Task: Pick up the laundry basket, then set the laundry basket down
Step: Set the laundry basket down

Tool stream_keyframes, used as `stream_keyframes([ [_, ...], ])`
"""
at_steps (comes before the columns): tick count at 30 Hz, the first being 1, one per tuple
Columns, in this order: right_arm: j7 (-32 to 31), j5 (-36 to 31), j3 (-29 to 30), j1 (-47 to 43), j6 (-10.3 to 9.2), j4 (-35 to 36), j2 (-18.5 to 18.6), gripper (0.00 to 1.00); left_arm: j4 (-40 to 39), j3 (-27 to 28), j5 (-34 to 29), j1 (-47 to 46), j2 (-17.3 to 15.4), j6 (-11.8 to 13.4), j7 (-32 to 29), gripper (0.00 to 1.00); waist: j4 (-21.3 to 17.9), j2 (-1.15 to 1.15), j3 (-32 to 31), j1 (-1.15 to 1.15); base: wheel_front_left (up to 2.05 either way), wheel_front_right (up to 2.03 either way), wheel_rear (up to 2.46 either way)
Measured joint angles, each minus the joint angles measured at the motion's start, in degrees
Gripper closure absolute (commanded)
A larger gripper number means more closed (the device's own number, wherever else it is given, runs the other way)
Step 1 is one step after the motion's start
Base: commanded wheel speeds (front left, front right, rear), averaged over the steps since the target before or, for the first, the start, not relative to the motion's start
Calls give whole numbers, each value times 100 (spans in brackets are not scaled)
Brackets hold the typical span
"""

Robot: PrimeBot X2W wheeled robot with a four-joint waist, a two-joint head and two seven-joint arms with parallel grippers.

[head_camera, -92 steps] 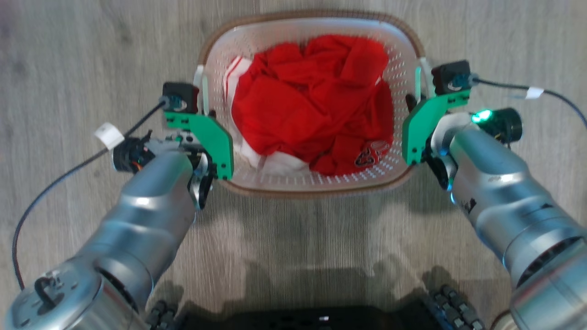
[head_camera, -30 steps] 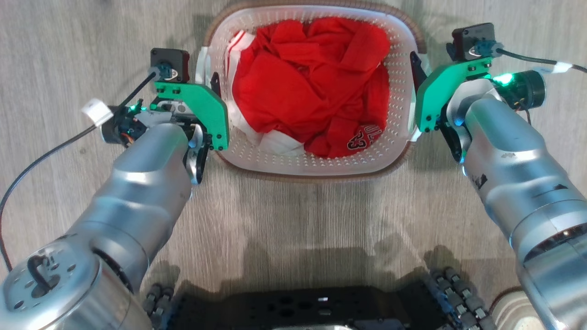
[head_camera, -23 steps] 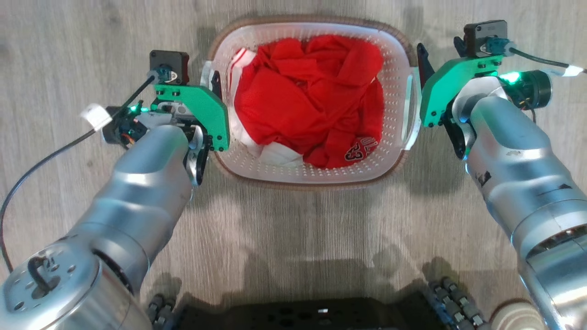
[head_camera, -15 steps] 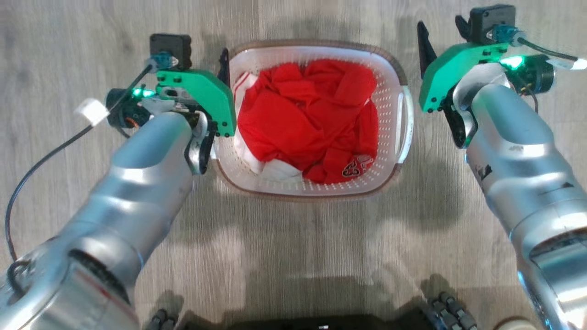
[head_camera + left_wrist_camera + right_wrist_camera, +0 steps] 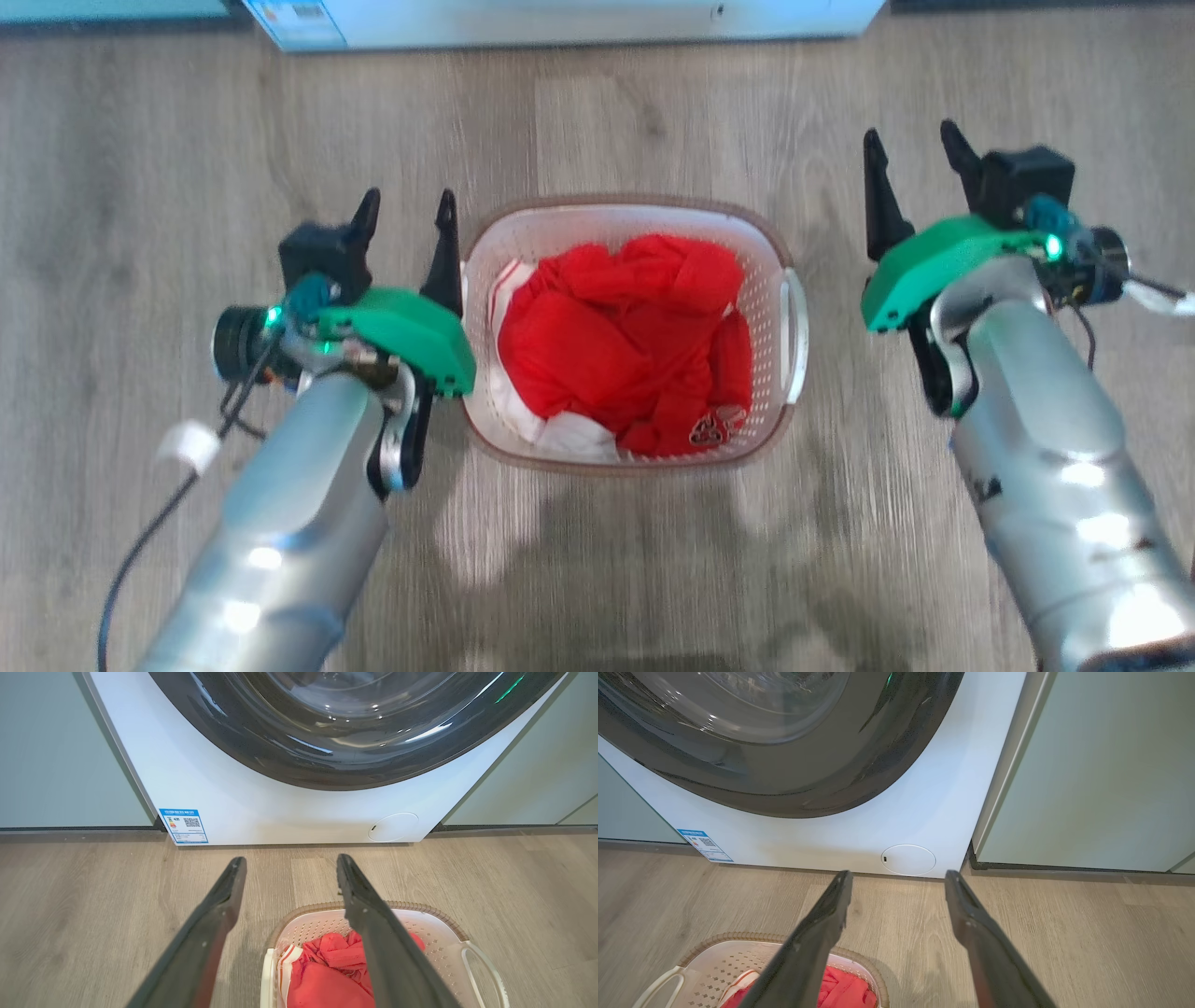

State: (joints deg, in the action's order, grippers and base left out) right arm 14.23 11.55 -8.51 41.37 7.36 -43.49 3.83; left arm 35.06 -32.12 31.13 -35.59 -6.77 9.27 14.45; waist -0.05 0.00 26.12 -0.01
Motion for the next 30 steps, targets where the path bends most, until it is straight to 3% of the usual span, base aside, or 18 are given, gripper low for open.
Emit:
stream_keyframes([
  [6, 0, -134, 21, -862, 0, 879, -4, 0, -864, 745, -838, 971, 138, -119, 0, 0, 23, 0, -521, 0, 0, 0, 0],
  [14, 0, -159, 69, -1953, 0, 1896, -21, 0, -1903, 1438, -1500, 1978, 231, -328, 0, 0, 39, 0, -1171, 0, 0, 0, 0],
  [24, 0, -216, 271, -3147, 0, 2865, -53, 0, -2850, 1920, -1909, 3354, 244, -404, 0, 0, 10, 0, -1815, 0, 0, 0, 0],
  [30, 0, -249, 446, -3774, 0, 3226, -80, 0, -3033, 1997, -1912, 4024, 312, -398, 0, 0, -5, 0, -2101, 0, 0, 0, 0],
])
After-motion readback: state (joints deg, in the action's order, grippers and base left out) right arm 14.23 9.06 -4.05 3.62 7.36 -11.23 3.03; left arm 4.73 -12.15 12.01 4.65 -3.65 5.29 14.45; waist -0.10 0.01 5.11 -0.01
